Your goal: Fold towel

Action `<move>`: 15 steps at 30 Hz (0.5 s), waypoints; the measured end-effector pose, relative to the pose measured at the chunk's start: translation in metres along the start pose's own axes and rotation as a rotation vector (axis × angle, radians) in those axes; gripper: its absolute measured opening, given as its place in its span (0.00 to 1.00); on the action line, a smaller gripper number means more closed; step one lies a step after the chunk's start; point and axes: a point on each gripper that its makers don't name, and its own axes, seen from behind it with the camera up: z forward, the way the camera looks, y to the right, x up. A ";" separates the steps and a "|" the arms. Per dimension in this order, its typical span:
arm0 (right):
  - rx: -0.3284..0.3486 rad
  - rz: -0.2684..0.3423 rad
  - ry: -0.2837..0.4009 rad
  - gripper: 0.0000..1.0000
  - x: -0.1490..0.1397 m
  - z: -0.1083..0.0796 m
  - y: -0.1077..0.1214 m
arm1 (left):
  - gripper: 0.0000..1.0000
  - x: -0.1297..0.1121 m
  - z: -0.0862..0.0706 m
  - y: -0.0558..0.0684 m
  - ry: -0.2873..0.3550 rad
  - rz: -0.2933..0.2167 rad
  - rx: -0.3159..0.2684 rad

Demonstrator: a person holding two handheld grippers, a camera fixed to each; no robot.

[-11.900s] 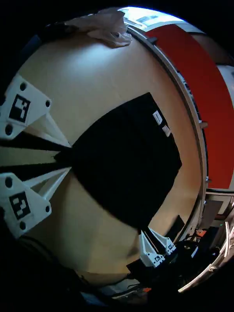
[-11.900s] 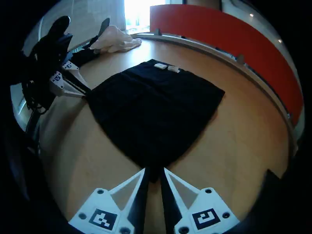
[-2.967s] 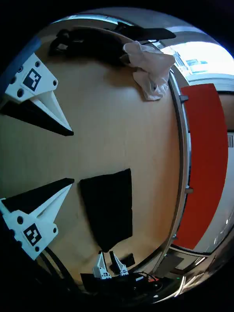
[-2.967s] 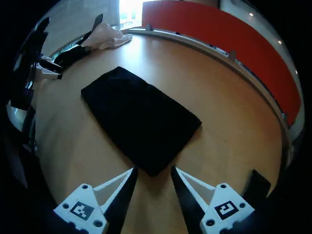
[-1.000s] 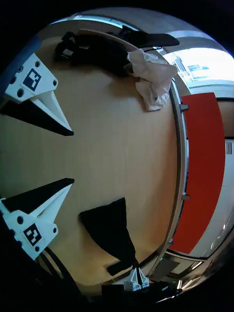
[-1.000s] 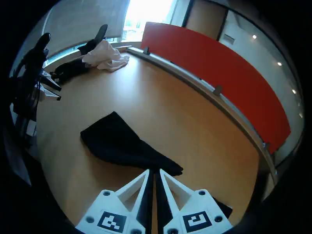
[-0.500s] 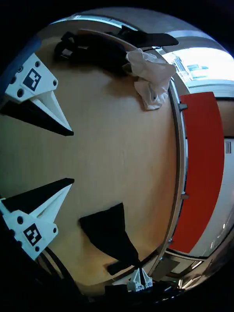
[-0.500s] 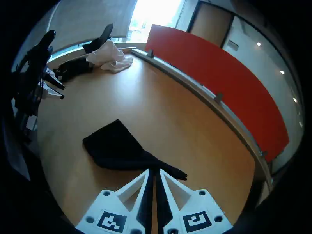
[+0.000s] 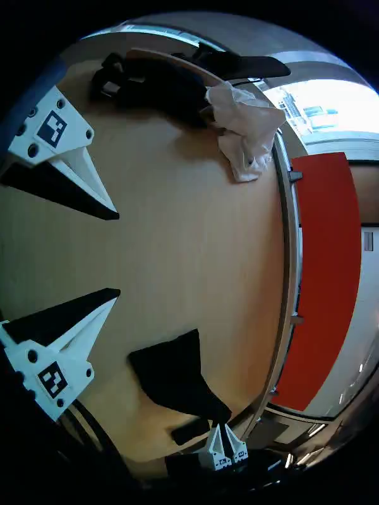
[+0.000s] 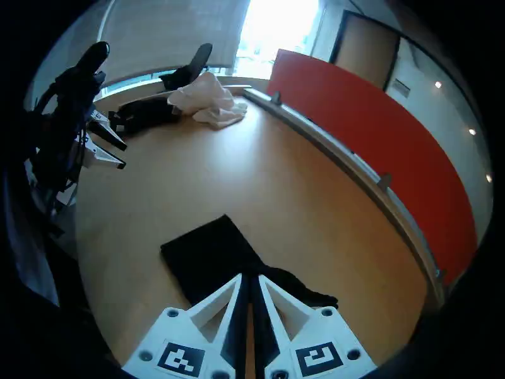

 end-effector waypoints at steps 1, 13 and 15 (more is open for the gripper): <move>0.011 -0.007 0.000 0.08 0.002 0.003 -0.005 | 0.80 0.000 -0.001 -0.002 0.001 -0.003 0.003; 0.133 -0.056 -0.014 0.08 0.013 0.030 -0.050 | 0.80 -0.008 -0.013 -0.023 0.005 -0.041 0.041; 0.151 -0.062 -0.018 0.08 0.013 0.034 -0.056 | 0.80 -0.010 -0.015 -0.026 0.006 -0.046 0.047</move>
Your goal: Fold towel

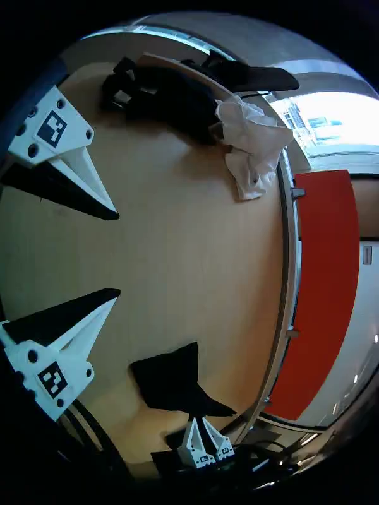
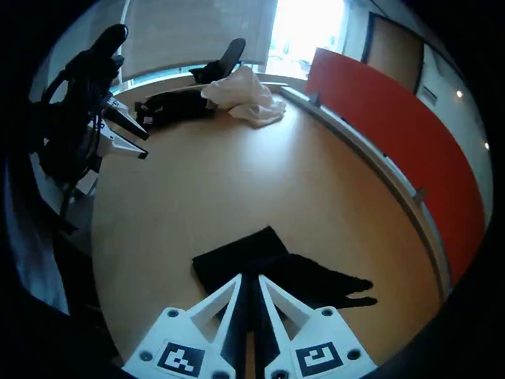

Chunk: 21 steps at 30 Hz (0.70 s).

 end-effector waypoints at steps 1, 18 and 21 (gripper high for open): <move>0.009 -0.003 -0.004 0.08 0.000 0.003 -0.003 | 0.80 -0.001 -0.001 -0.002 0.000 -0.003 0.003; 0.007 0.076 -0.078 0.76 -0.031 0.019 -0.003 | 0.80 -0.005 -0.005 -0.013 0.000 -0.024 0.027; 0.002 0.094 -0.083 0.76 -0.037 0.017 -0.002 | 0.80 -0.003 -0.005 -0.011 0.001 -0.021 0.024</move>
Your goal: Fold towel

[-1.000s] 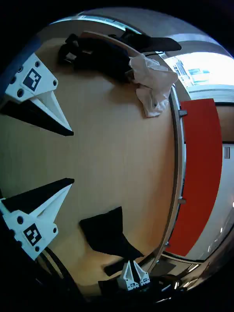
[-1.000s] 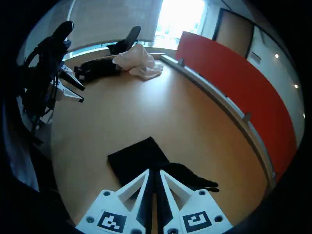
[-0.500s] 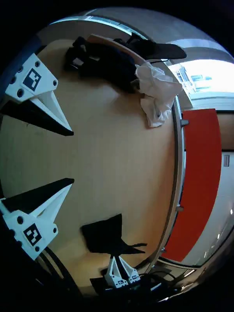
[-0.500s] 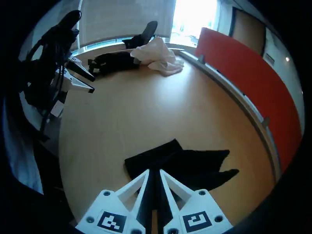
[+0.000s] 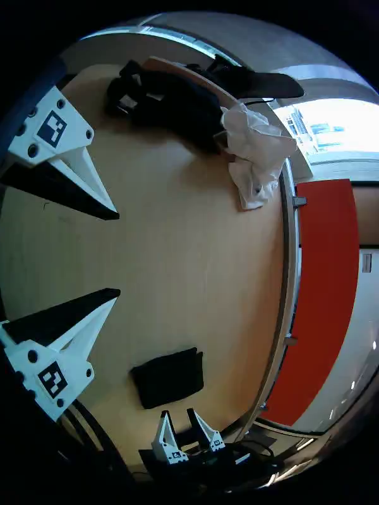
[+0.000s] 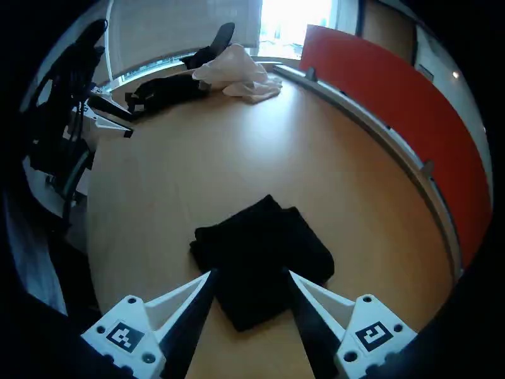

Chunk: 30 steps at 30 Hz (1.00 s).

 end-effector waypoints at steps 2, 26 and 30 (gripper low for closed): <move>-0.003 0.011 -0.004 0.76 -0.005 -0.001 0.001 | 0.80 0.001 0.000 0.001 0.001 0.002 -0.001; -0.014 0.076 -0.093 0.76 -0.070 0.005 -0.005 | 0.80 0.009 0.004 0.011 0.006 0.021 -0.014; -0.013 0.086 -0.109 0.75 -0.081 0.007 -0.007 | 0.80 0.009 0.004 0.013 0.007 0.026 -0.017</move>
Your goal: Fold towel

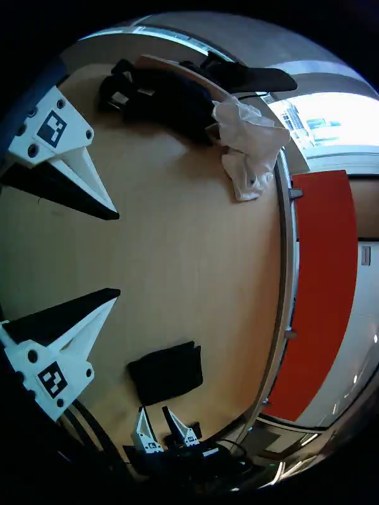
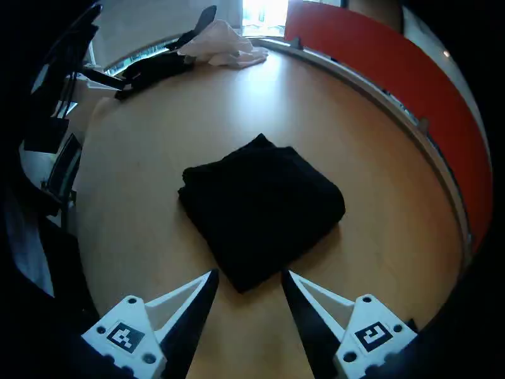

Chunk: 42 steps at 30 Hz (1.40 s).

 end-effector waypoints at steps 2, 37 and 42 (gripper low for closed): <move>0.000 0.003 -0.008 0.73 -0.005 0.001 -0.001 | 0.80 0.000 0.000 0.001 -0.001 0.001 -0.001; 0.011 0.069 -0.017 0.06 -0.020 0.014 -0.007 | 0.80 -0.001 0.005 0.004 -0.007 0.006 -0.007; 0.015 0.079 -0.006 0.04 -0.018 0.015 -0.008 | 0.80 -0.001 0.005 0.004 -0.008 0.006 -0.006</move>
